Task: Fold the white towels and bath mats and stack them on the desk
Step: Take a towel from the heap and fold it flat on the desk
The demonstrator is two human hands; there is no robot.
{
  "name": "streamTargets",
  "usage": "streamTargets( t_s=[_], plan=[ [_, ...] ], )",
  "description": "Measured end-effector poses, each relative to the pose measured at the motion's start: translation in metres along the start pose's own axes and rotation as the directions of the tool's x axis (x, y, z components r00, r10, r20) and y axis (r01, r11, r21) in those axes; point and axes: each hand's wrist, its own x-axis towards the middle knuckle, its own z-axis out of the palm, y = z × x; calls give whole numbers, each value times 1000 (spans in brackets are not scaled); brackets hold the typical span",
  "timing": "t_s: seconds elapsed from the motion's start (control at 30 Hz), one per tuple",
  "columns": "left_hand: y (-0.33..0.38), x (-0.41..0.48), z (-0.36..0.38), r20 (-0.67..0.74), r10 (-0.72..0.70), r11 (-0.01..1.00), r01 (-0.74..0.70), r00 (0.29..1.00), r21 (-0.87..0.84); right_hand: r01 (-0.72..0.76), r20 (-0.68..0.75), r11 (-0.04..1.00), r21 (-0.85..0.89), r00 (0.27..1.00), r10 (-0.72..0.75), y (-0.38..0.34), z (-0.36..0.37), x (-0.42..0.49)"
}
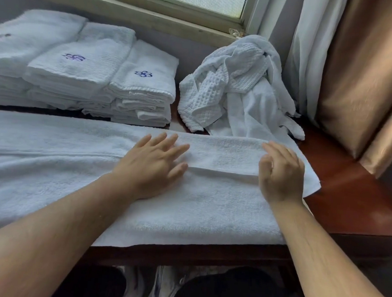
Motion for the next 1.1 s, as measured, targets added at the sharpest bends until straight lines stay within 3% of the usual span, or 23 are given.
streamTargets(
  t_s=[0.13, 0.23, 0.33, 0.4, 0.47, 0.53, 0.6, 0.7, 0.83, 0.9, 1.0, 1.1],
  plan=[
    [-5, 2, 1, 179, -10, 1000, 9, 984, 6, -107, 261, 988, -108, 956, 132, 4, 7, 2],
    [-3, 1, -1, 279, -17, 1000, 20, 960, -8, -102, 441, 970, -219, 877, 192, 10, 10, 7],
    [12, -10, -5, 238, 7, 993, 21, 971, -114, -50, 563, 961, -271, 802, 200, 10, 6, 11],
    [27, -24, -8, 139, 74, 978, -44, 988, -205, -13, 504, 967, -253, 852, 143, 6, -3, 4],
    [38, -42, -10, -16, 127, 958, -127, 992, -258, 97, 343, 989, -109, 938, -54, -2, -13, -16],
    [41, -60, -12, -139, 140, 945, -174, 980, -275, 230, 252, 966, 117, 934, -253, -17, -25, -42],
    [38, -75, -12, -156, 177, 954, -208, 972, -217, 340, 237, 911, 235, 888, -393, -29, -32, -68],
    [32, -91, -5, -163, 341, 940, -334, 926, 67, 514, 237, 845, 151, 811, -535, -35, -31, -101],
    [35, -106, 6, -138, 369, 912, -329, 919, 246, 641, 313, 764, -81, 744, -591, -28, -22, -122],
    [39, -110, 11, -139, 360, 899, -303, 922, 316, 647, 306, 742, -174, 752, -584, -27, -18, -125],
    [47, -113, 14, -210, 376, 890, -288, 902, 353, 646, 215, 745, -165, 761, -612, -28, -17, -127],
    [48, -117, 8, -296, 354, 927, -292, 887, 236, 653, 66, 752, -85, 757, -650, -28, -25, -123]
  ],
)
